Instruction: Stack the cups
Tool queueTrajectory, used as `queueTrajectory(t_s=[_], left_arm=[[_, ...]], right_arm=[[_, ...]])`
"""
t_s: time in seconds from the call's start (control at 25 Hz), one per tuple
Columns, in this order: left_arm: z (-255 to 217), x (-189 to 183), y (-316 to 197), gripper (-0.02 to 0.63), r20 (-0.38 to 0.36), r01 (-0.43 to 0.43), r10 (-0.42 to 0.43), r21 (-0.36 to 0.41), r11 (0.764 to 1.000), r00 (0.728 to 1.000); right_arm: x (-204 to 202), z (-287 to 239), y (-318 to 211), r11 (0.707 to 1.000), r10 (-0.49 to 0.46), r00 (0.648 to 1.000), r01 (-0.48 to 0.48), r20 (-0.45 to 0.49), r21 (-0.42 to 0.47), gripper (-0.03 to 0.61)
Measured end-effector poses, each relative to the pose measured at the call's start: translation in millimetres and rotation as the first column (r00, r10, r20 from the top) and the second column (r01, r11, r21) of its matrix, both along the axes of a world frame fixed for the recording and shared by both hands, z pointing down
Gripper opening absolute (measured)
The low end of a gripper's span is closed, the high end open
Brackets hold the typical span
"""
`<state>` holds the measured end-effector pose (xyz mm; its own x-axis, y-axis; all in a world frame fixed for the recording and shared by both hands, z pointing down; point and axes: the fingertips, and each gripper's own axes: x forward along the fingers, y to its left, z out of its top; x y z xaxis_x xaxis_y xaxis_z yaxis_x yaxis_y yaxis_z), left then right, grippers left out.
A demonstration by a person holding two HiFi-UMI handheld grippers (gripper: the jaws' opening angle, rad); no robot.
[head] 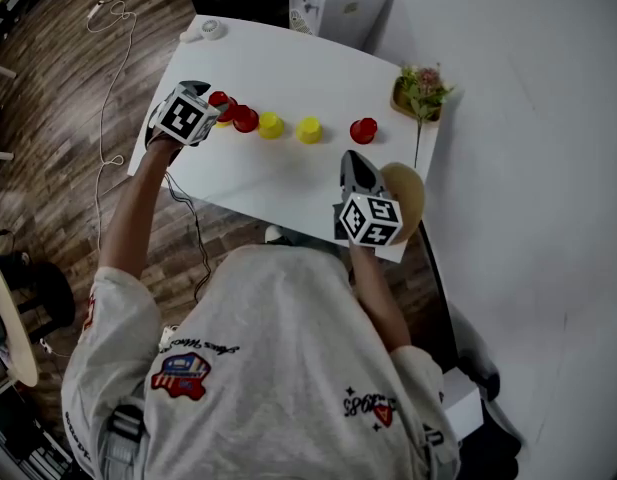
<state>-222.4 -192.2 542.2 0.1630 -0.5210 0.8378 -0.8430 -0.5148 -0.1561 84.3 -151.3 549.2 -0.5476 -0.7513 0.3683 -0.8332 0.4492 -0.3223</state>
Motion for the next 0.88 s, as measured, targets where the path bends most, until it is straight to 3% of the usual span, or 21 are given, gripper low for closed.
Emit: queueTrajectory(t_s=[0.12, 0.24, 0.4, 0.68, 0.88], left_arm=[[-15.9, 21.6, 1.4, 0.229, -0.072, -0.011, 0.02, 0.118, 0.993, 0.997], [-16.1, 41.9, 7.9, 0.229, -0.122, -0.026, 0.048, 0.178, 0.984, 0.991], [-3.6, 72.7, 16.2, 0.229, -0.195, -0.03, 0.068, 0.19, 0.981, 0.979], [9.8, 161.5, 15.6, 0.229, -0.343, -0.046, 0.112, 0.194, 0.98, 0.933], [39.2, 209.9, 2.5, 0.229, -0.369, 0.027, 0.034, 0.16, 0.987, 0.929]], right_arm=[[1.6, -3.8, 4.6, 1.0, 0.008, 1.0, -0.008, 0.0, 0.004, 0.0], [4.4, -9.6, 12.6, 1.0, 0.025, 1.0, -0.025, -0.005, 0.009, 0.0], [16.2, -16.0, 20.1, 0.999, 0.049, 0.999, -0.049, -0.019, 0.019, 0.0], [53.6, -21.8, 17.4, 0.998, 0.063, 0.997, -0.062, -0.048, 0.018, 0.0], [82.5, -35.5, 3.6, 0.998, 0.049, 0.998, -0.047, -0.049, 0.029, 0.0]])
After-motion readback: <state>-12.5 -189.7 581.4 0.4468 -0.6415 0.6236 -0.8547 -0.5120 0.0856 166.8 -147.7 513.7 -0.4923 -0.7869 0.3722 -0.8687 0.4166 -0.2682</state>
